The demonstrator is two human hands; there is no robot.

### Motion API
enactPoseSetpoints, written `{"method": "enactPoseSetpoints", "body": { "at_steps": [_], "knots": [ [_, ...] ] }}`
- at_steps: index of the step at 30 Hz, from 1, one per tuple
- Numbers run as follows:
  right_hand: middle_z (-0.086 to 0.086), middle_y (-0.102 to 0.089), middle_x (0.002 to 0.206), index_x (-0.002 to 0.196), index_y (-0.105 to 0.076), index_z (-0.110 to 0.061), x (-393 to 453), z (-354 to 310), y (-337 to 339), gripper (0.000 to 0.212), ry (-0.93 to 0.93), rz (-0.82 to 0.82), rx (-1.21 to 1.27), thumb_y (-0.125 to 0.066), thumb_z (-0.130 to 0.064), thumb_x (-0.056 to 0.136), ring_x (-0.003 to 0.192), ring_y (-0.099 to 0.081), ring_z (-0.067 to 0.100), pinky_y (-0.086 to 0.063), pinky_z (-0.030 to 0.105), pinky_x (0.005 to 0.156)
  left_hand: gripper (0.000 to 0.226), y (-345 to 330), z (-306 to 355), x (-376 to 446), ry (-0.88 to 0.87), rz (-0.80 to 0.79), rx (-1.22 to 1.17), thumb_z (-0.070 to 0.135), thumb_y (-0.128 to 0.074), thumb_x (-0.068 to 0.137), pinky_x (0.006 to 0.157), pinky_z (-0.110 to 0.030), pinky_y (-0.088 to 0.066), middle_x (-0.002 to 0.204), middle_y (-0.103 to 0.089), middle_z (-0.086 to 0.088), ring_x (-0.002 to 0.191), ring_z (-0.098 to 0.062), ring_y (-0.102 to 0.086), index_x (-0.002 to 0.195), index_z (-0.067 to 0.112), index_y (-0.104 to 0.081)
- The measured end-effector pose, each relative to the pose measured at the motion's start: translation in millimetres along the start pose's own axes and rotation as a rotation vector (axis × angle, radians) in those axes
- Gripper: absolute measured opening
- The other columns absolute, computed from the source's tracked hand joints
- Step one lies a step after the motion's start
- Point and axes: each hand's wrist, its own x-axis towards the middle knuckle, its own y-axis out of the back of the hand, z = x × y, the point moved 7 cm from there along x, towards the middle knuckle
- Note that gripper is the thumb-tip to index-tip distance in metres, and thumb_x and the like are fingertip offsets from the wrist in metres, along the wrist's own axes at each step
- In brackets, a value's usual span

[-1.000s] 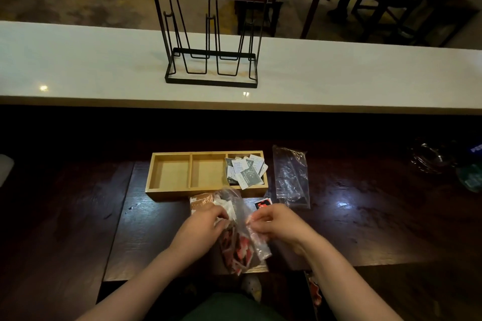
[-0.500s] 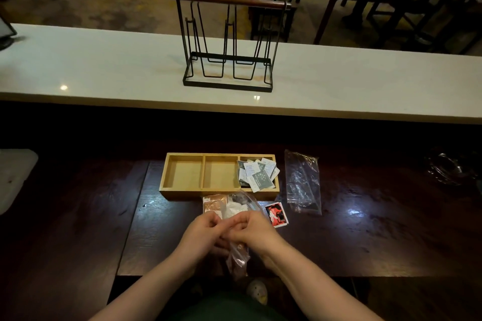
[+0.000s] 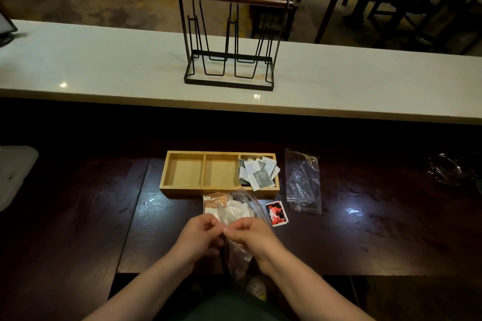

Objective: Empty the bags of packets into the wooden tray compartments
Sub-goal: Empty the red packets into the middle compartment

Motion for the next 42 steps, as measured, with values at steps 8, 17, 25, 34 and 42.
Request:
{"method": "enactPoseSetpoints", "body": {
  "at_steps": [8, 17, 25, 34, 42],
  "knots": [
    [-0.006, -0.066, 0.073, 0.067, -0.062, -0.025, -0.1, -12.6, 10.7, 0.02, 0.168, 0.21, -0.375, -0.069, -0.015, 0.082, 0.073, -0.062, 0.01, -0.05, 0.025, 0.069, 0.026, -7.4, 21.8, -4.2, -0.262, 0.129, 0.639, 0.018, -0.052, 0.088, 0.062, -0.032, -0.044, 0.07, -0.052, 0.004, 0.065, -0.014, -0.052, 0.065, 0.024, -0.042],
    [-0.005, -0.055, 0.102, 0.097, -0.054, -0.02, -23.7, -51.2, 45.0, 0.012, 0.508, 0.382, -1.093, -0.055, -0.011, 0.089, 0.09, -0.058, 0.017, -0.051, 0.034, 0.075, 0.018, 12.6, 47.3, -15.8, -0.283, 0.077, 1.044, 0.032, -0.042, 0.089, 0.065, -0.036, -0.041, 0.087, -0.061, -0.002, 0.085, -0.026, -0.06, 0.074, 0.022, -0.04],
    [-0.001, -0.056, 0.125, 0.132, -0.031, -0.031, -48.9, -51.9, -23.1, 0.054, 0.593, -0.015, -0.987, -0.058, -0.027, 0.086, 0.112, -0.055, 0.019, -0.047, 0.039, 0.093, 0.016, -0.9, 54.6, -6.2, -0.235, 0.014, 0.648, 0.02, -0.054, 0.083, 0.06, -0.029, -0.04, 0.072, -0.057, 0.003, 0.07, -0.016, -0.054, 0.066, 0.02, -0.054],
    [0.001, -0.066, 0.093, 0.095, -0.055, -0.023, -38.6, -62.5, -17.5, 0.005, 0.6, 0.179, -0.873, -0.052, -0.021, 0.091, 0.087, -0.061, 0.019, -0.049, 0.036, 0.07, 0.02, 8.1, 39.4, -15.0, -0.148, -0.129, 0.073, 0.034, -0.06, 0.07, 0.07, -0.034, -0.046, 0.072, -0.057, -0.004, 0.072, -0.013, -0.055, 0.061, 0.017, -0.062],
    [-0.007, -0.063, 0.071, 0.087, -0.069, -0.019, -74.6, -154.3, -15.7, 0.006, 0.865, 0.051, -0.531, -0.066, -0.014, 0.085, 0.069, -0.063, 0.01, -0.053, 0.03, 0.069, 0.044, 12.2, -13.9, -11.9, 0.249, -0.167, -0.319, 0.048, -0.035, 0.096, 0.065, -0.038, -0.055, 0.094, -0.073, -0.014, 0.084, -0.03, -0.068, 0.106, 0.015, -0.062]
  ]
}}
